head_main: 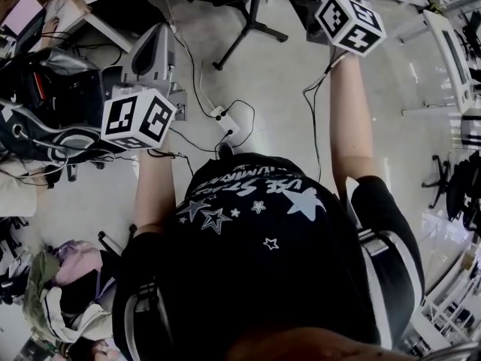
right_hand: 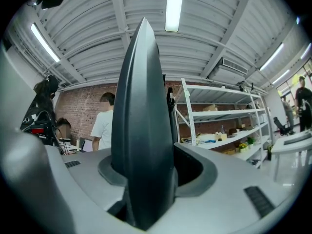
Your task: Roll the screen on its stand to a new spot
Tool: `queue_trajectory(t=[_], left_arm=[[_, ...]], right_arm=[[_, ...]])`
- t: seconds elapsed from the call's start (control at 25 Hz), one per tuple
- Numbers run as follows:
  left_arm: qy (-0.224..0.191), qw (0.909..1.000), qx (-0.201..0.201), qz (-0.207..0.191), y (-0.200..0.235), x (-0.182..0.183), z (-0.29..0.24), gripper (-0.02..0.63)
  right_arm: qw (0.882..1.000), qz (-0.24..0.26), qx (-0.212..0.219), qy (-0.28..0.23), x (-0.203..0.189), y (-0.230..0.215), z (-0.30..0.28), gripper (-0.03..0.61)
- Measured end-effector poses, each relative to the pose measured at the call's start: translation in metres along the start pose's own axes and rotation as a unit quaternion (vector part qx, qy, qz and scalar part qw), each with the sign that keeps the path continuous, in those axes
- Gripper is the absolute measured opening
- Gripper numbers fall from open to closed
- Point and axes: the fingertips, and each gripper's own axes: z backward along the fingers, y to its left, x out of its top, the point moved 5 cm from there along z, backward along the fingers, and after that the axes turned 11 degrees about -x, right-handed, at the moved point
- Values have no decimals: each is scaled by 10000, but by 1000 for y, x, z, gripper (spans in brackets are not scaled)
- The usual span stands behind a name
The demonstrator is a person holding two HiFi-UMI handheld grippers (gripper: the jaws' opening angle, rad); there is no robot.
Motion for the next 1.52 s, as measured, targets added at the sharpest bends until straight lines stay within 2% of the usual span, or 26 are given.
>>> queue_trajectory(t=[0.12,0.52,0.92,1.52], left_arm=[[-5,10000,33,37,-14,-4,10,12],[-13,9999,-76,-66,-84,-8,-6,12],[58,9999,-98,-94,-166,-21,8,12],[72,9992,317,-213,-271,-35,59,12]], right_arm=[[10000,-5,14,21,-3,-4,15,221],[10000,-4,5,63,5,-60,49,221],[9995,-75,296,83,14,-119,99,221],[9981,-201,580,-16,28,-182,191,222]])
